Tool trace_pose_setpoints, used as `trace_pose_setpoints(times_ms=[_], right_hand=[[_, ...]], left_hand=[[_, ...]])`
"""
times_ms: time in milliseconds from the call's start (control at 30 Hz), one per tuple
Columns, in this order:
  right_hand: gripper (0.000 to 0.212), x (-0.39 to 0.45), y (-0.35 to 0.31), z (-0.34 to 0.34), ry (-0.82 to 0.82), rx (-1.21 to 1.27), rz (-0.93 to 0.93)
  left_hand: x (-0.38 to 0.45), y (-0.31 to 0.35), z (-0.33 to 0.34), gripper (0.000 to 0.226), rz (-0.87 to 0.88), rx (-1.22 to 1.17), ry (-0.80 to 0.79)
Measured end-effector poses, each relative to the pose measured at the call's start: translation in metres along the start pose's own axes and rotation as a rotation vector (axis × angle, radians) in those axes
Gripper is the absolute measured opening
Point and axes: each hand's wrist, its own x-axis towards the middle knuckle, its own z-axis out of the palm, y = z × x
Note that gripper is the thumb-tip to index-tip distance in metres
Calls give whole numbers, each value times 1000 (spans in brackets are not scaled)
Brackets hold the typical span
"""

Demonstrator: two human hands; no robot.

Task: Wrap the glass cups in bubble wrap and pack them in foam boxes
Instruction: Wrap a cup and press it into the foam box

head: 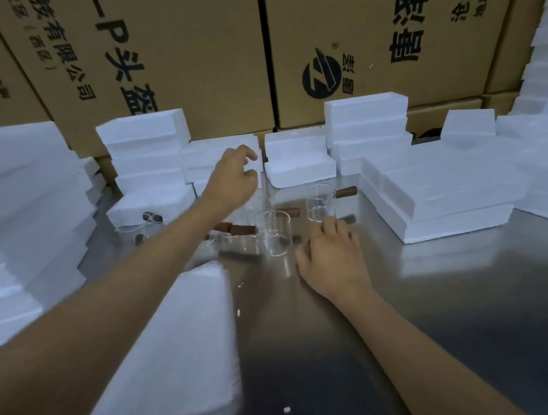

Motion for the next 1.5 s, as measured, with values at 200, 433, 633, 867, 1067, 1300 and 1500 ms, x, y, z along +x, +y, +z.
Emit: trace_pose_setpoints(times_ms=[200, 433, 633, 867, 1067, 1300, 1500], right_hand=[[48, 10, 3, 7, 40, 27, -45], [46, 22, 11, 14, 53, 116, -45], [38, 22, 15, 15, 73, 111, -34], [16, 28, 22, 4, 328, 489, 161], [11, 34, 33, -7, 472, 943, 494], [11, 23, 60, -36, 60, 1334, 659], [10, 13, 63, -48, -105, 1012, 597]], left_hand=[[77, -19, 31, 49, -157, 256, -414], [117, -32, 92, 40, -150, 285, -498], [111, -30, 88, 19, -88, 266, -360], [57, 2, 4, 19, 123, 325, -134], [-50, 24, -77, 8, 204, 173, -75], [-173, 27, -77, 12, 200, 201, -466], [-205, 27, -46, 38, 163, 126, -557]])
